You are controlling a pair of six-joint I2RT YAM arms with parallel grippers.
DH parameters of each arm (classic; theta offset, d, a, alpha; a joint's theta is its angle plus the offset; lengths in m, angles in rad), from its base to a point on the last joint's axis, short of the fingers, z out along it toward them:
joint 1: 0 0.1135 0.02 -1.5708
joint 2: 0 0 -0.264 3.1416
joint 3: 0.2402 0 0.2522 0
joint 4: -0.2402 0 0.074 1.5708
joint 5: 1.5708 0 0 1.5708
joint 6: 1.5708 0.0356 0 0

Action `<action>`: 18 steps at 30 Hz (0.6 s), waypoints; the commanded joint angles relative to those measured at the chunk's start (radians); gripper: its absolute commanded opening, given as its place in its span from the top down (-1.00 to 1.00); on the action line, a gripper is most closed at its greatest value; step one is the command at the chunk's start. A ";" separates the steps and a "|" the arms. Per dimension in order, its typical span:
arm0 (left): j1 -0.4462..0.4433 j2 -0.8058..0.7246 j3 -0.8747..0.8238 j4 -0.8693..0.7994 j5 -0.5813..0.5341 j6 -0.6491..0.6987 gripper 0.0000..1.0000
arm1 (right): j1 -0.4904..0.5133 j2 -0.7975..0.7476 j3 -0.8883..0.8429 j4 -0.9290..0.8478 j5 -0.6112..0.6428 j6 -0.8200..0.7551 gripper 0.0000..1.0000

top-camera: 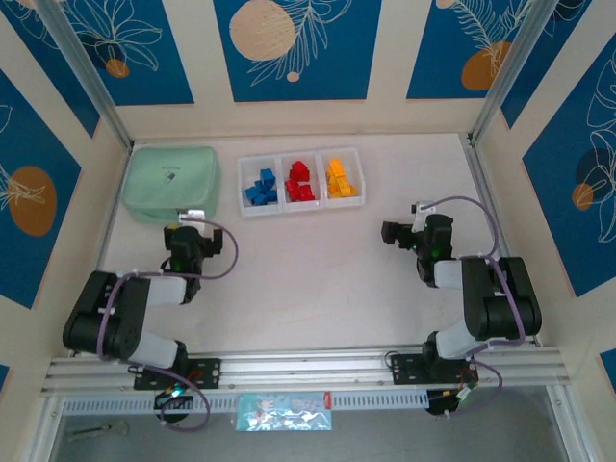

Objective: Sort the legos into containers by color
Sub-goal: Reset both arms

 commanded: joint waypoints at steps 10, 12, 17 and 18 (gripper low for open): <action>0.064 0.093 0.025 0.166 0.075 -0.022 -0.99 | 0.002 0.006 0.021 0.121 -0.040 -0.037 -0.98; 0.063 0.090 0.028 0.152 0.078 -0.024 -0.99 | 0.002 0.006 0.022 0.120 -0.040 -0.037 -0.98; 0.063 0.090 0.026 0.157 0.077 -0.024 -0.99 | 0.002 0.007 0.023 0.120 -0.040 -0.037 -0.99; 0.063 0.092 0.027 0.160 0.077 -0.023 -0.99 | 0.004 0.007 0.023 0.120 -0.038 -0.039 -0.98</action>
